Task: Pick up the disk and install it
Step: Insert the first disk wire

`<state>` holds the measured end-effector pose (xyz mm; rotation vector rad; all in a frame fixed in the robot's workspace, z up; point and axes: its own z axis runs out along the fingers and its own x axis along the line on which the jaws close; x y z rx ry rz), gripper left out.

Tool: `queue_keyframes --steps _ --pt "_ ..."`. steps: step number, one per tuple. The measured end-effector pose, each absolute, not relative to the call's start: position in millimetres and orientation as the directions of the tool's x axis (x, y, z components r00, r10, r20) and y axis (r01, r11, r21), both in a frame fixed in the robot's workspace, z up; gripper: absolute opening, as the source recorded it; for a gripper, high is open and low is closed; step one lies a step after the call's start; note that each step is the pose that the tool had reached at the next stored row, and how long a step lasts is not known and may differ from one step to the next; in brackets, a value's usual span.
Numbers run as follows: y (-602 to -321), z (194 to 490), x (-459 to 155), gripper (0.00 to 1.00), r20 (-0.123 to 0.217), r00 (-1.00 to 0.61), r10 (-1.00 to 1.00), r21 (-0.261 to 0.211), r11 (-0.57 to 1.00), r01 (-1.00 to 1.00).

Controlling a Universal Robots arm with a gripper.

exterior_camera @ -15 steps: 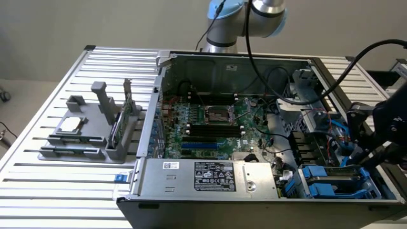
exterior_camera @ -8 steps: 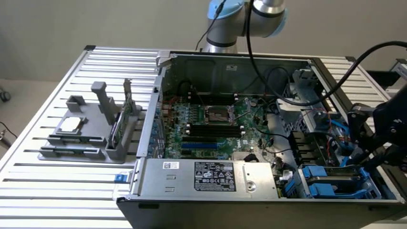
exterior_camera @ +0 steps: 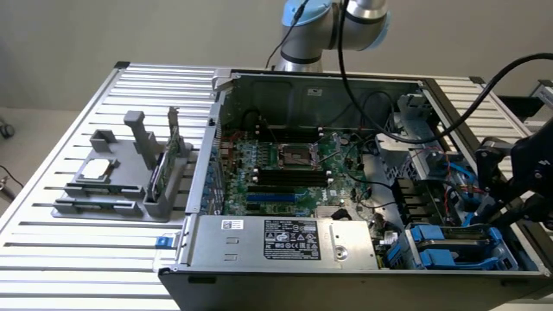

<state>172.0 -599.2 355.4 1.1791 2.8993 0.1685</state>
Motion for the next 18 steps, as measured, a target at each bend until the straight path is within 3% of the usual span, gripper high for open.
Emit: queue_keyframes --steps 18 --pt "-606.7 353.2 172.3 0.25 0.045 -0.645 0.763 0.109 0.638 0.762"
